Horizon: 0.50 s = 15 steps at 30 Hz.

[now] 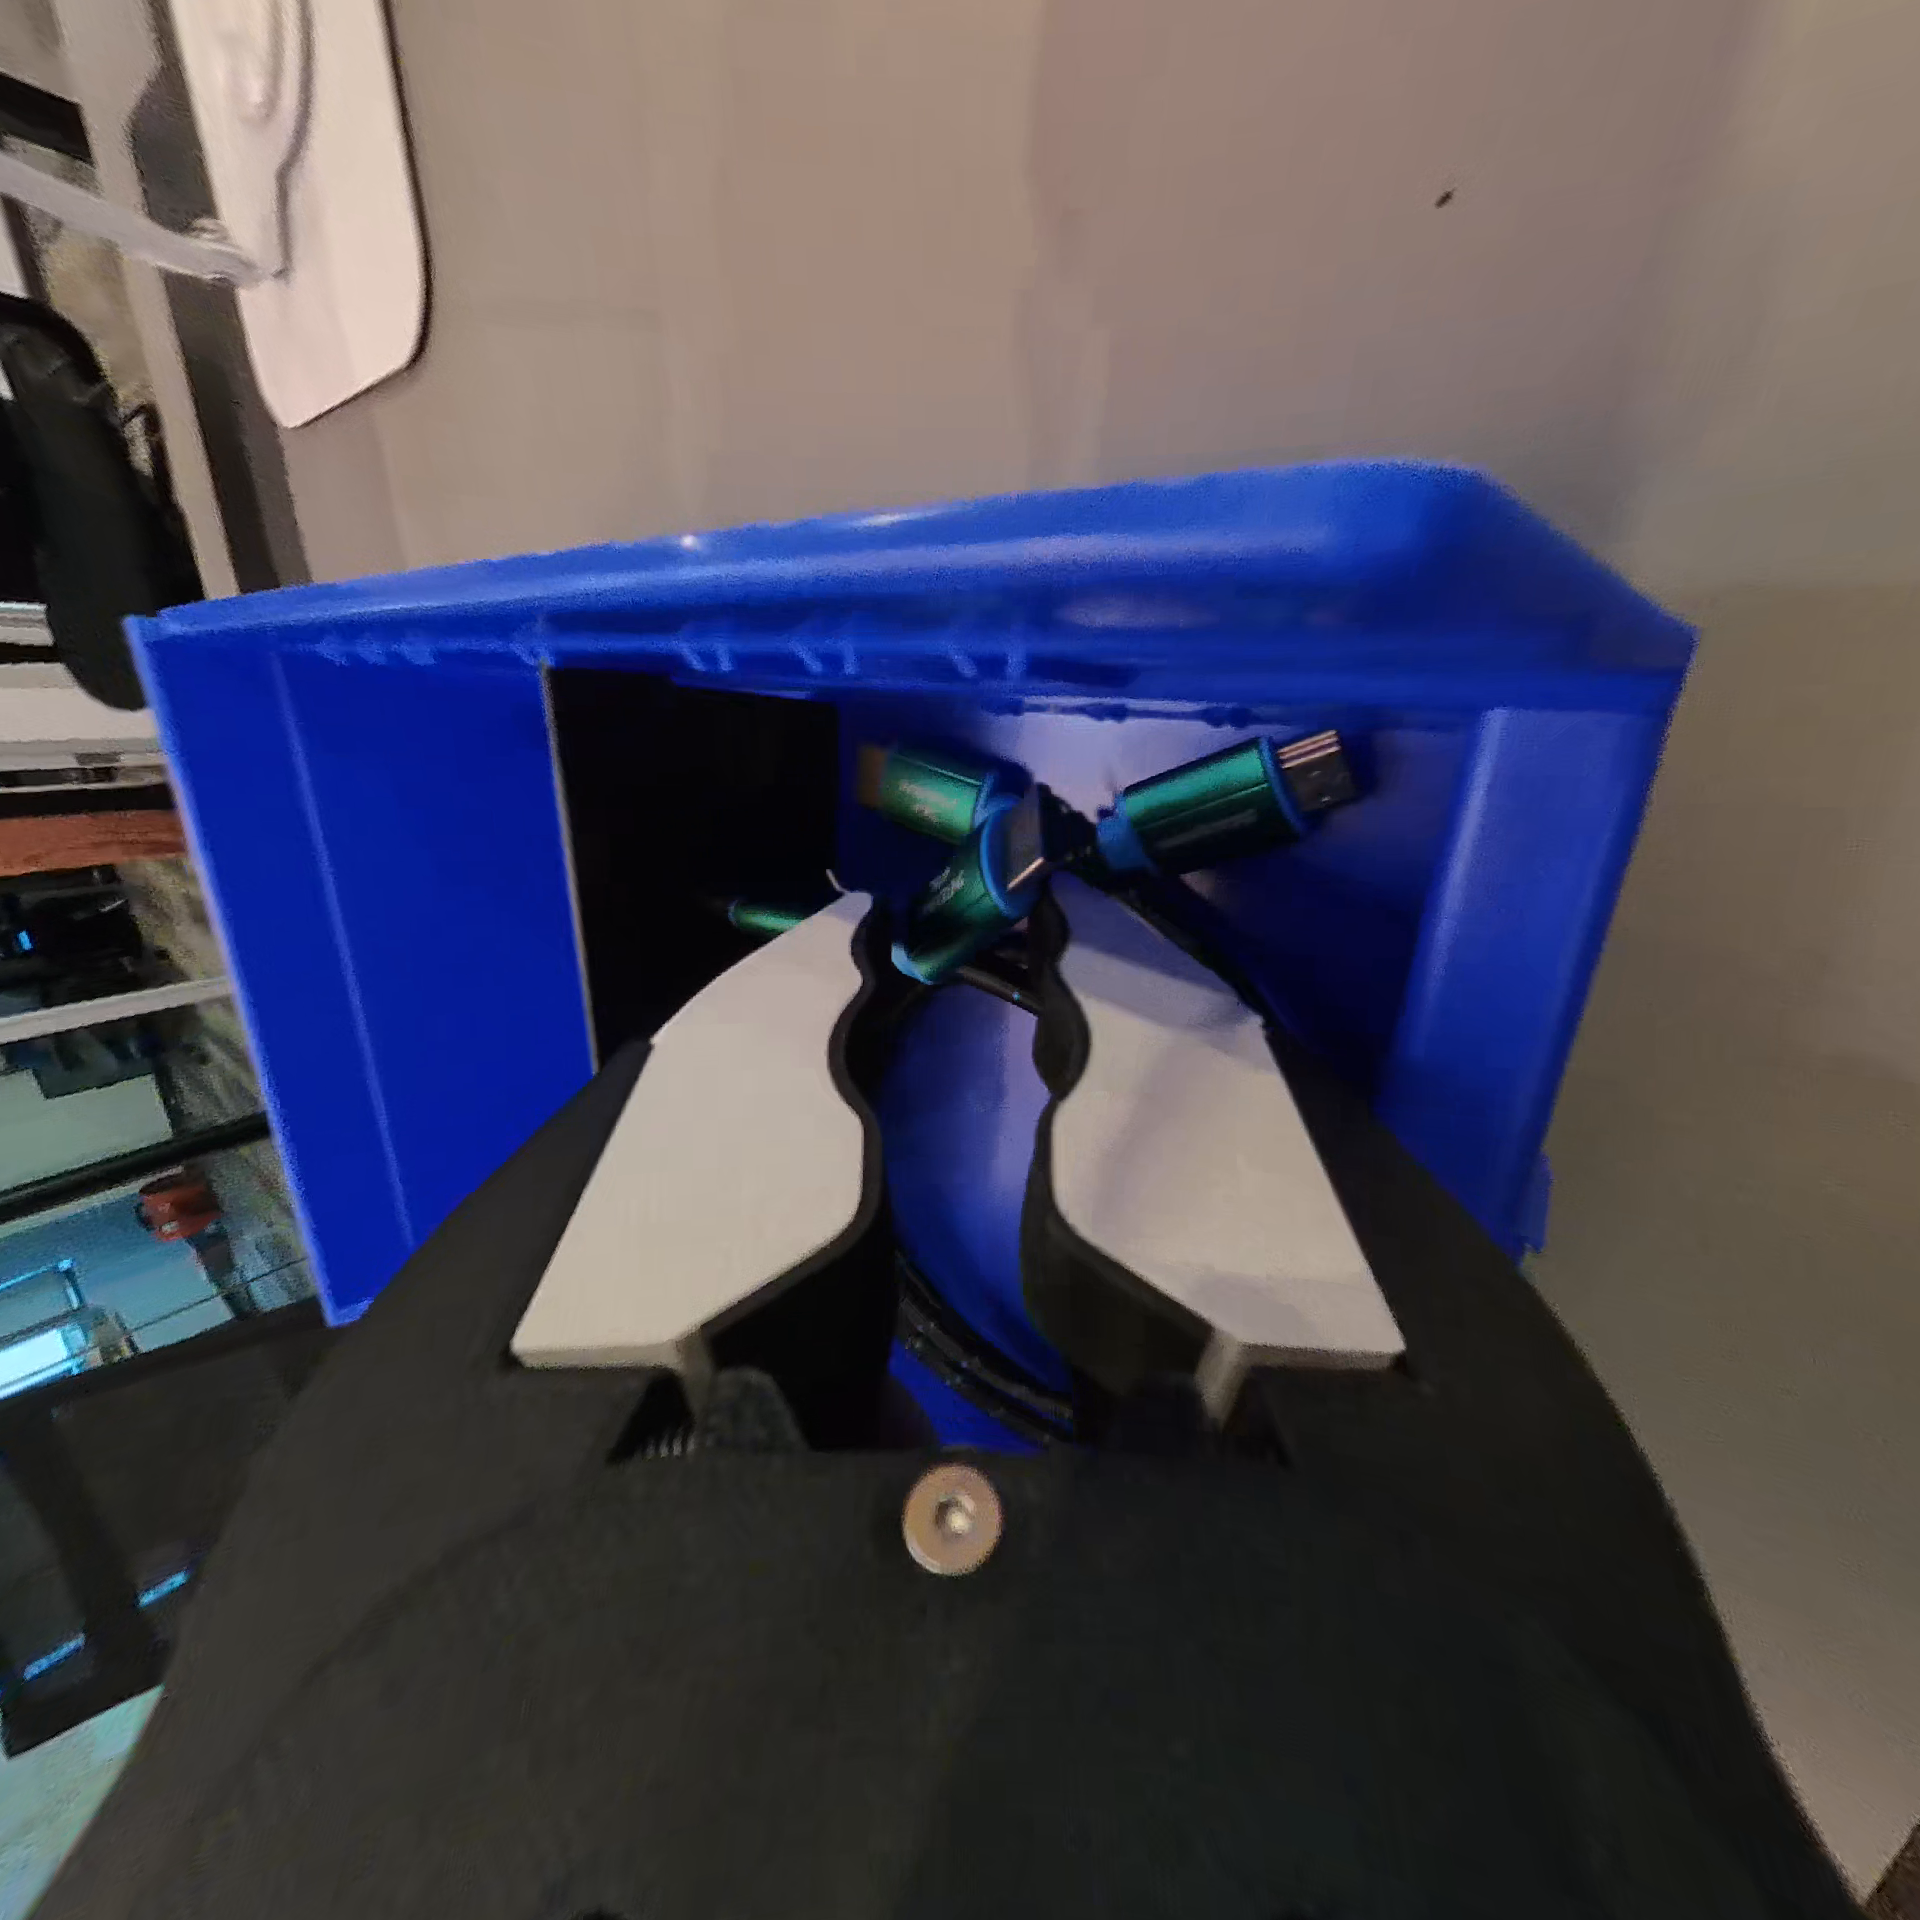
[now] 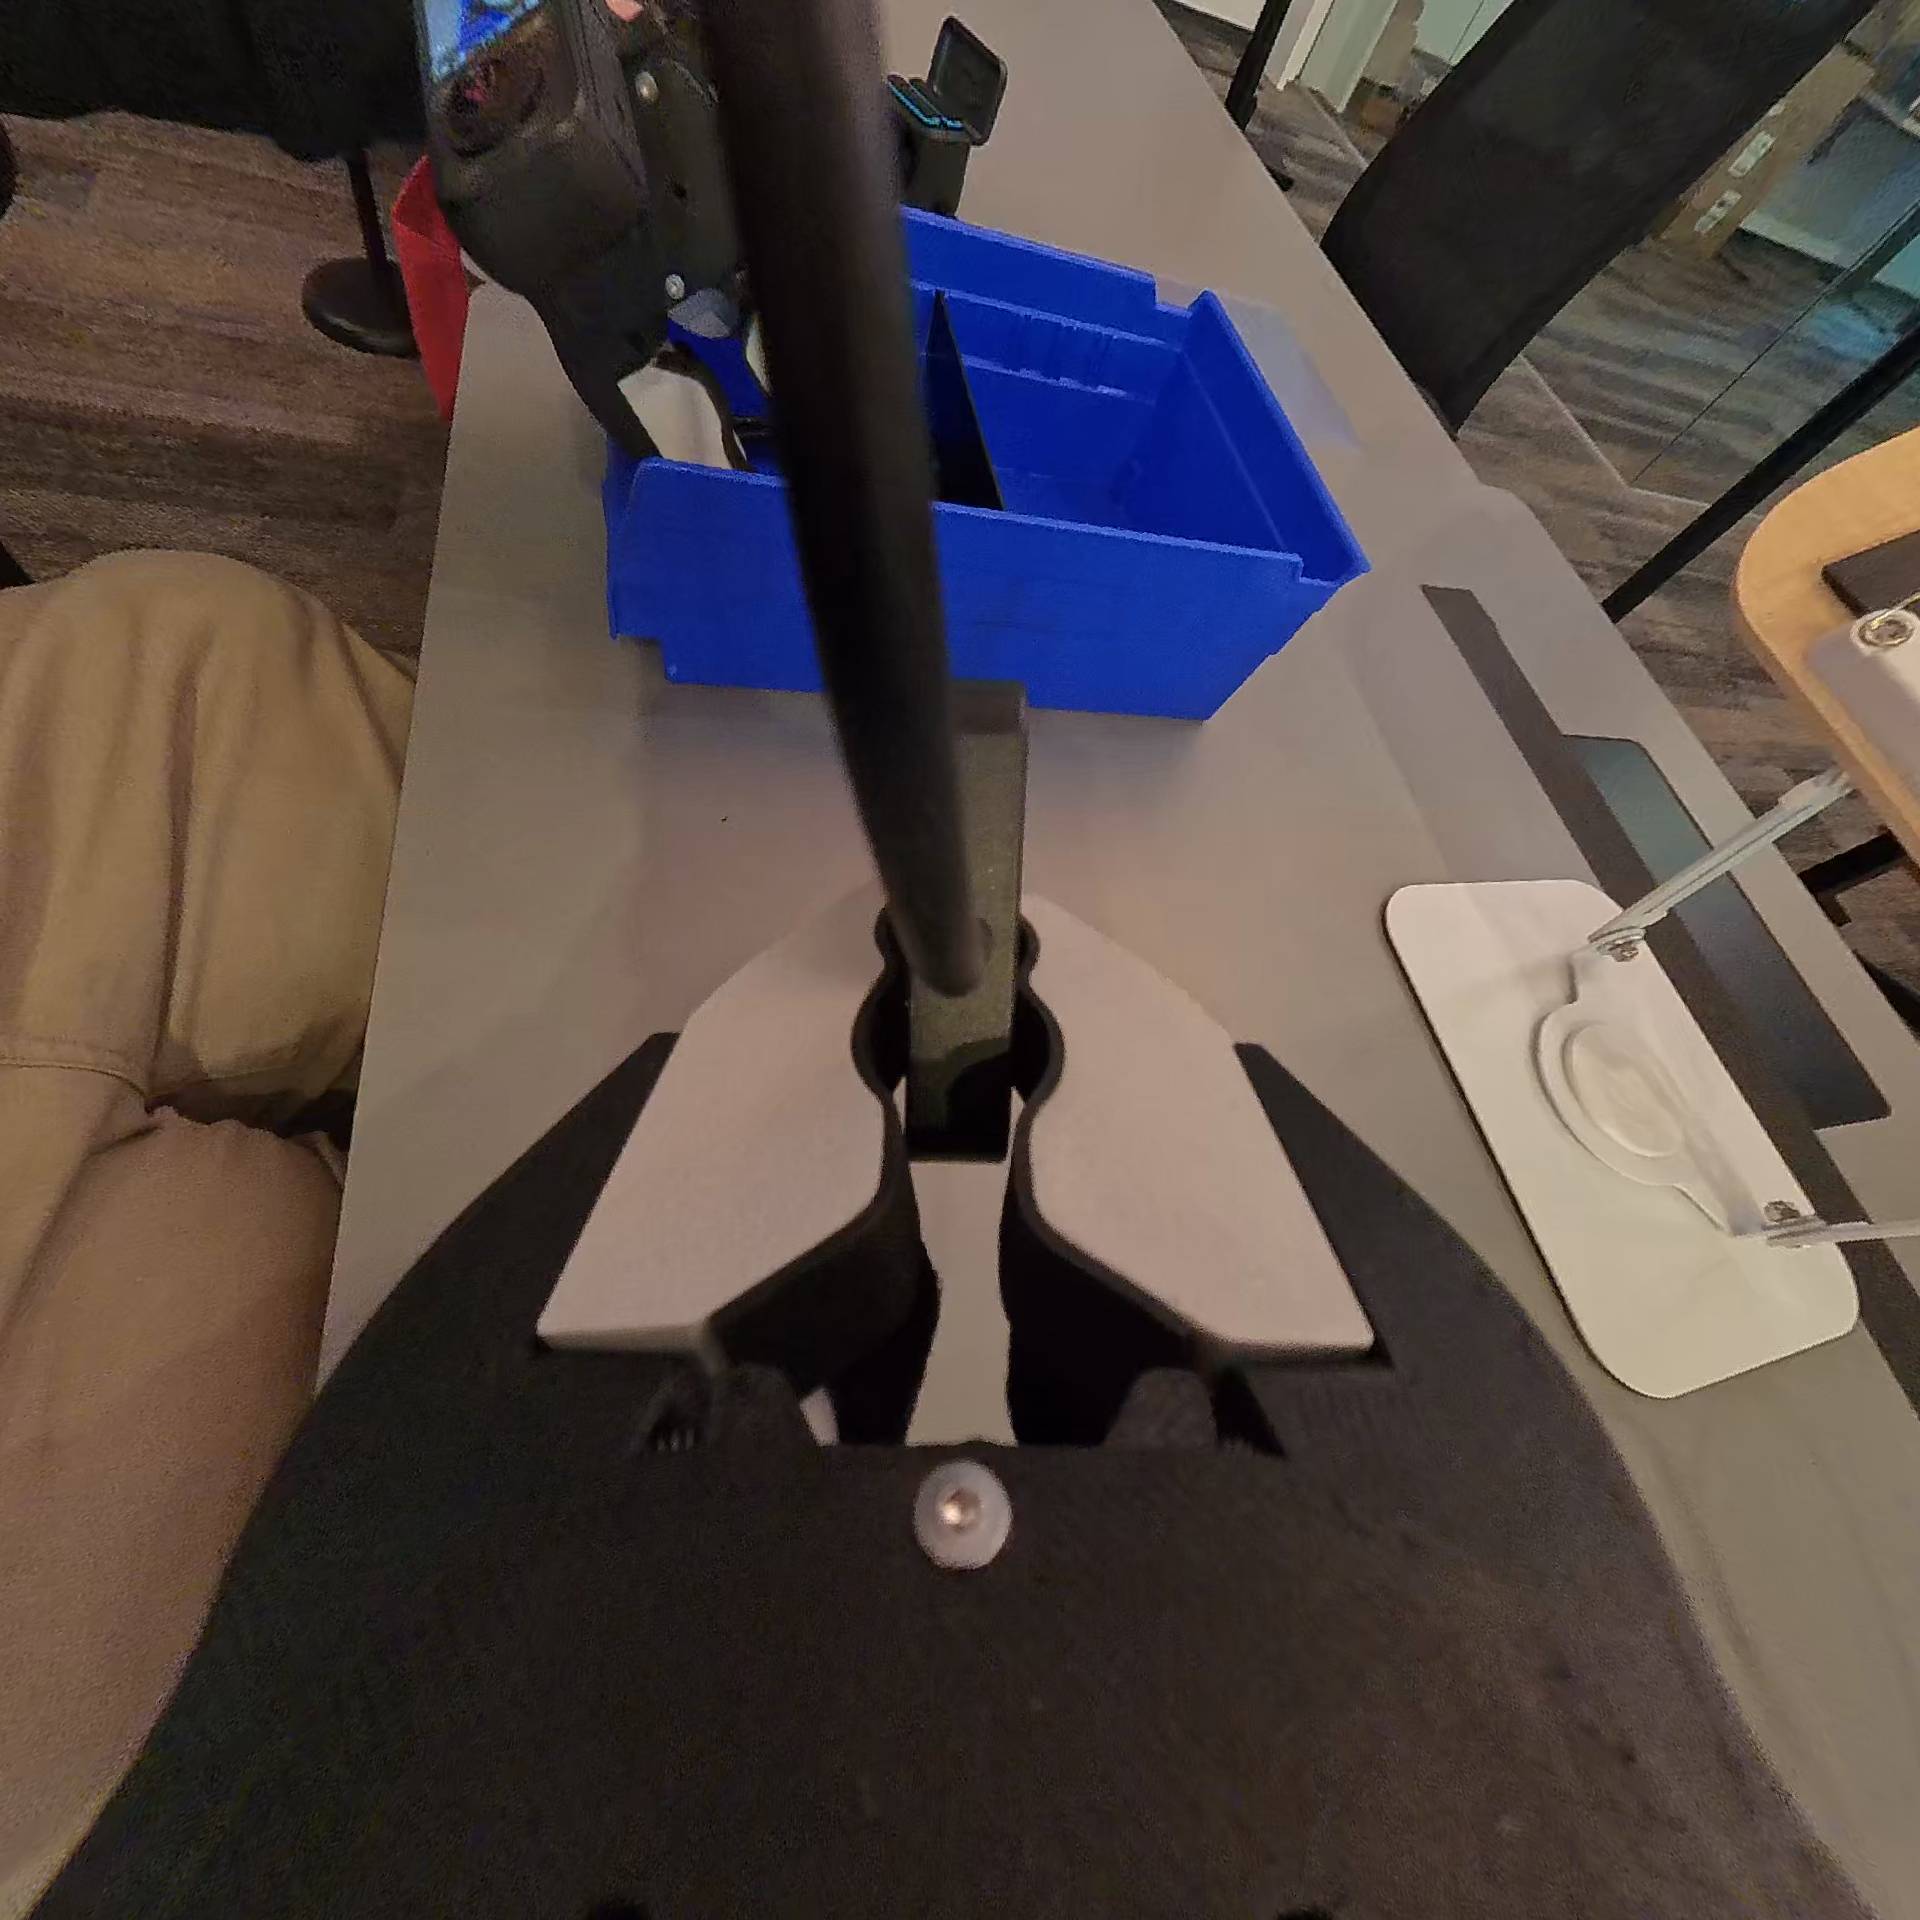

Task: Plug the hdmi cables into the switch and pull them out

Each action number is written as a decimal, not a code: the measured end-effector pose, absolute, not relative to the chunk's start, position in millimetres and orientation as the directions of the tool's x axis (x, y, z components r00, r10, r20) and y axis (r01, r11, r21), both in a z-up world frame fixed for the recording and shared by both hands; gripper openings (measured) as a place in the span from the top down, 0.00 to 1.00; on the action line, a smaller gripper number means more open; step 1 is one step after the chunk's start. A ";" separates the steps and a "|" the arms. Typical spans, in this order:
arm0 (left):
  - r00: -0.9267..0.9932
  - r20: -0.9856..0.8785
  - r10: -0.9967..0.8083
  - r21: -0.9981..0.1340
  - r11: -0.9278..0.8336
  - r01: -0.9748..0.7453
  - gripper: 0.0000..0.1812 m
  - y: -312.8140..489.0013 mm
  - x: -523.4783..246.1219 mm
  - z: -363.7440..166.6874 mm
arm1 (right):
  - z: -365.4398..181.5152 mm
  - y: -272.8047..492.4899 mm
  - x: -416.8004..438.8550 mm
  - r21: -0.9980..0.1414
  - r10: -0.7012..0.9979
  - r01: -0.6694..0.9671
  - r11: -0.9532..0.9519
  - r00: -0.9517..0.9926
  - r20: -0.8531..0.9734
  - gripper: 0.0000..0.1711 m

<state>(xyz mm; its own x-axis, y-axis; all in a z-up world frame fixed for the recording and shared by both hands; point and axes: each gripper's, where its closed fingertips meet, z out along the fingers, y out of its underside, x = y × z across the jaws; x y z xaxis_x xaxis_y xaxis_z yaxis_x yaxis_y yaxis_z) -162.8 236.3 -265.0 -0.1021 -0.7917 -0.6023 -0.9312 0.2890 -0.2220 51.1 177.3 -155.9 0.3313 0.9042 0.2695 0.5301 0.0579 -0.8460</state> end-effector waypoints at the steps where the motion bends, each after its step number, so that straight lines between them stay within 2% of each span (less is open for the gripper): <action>1: -0.085 -0.623 -0.777 -0.232 0.287 -0.929 0.89 237.7 -162.9 -259.2 | -155.4 177.2 51.0 -0.844 0.902 0.532 0.065 0.330 0.277 0.93; 15: 0.102 -0.742 -0.663 -0.334 0.234 -0.913 0.94 245.2 -178.9 -190.4 | -153.9 175.7 47.0 -0.797 0.871 0.590 0.132 0.315 0.377 0.93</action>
<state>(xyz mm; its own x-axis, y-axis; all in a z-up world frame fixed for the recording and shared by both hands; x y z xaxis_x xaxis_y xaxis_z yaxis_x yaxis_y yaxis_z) -178.9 245.2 -190.4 0.1016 -0.6629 -0.7418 -0.9130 0.2340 -0.3342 47.0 175.7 -153.9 0.3153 0.8707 0.3774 0.5901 0.1316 -0.7965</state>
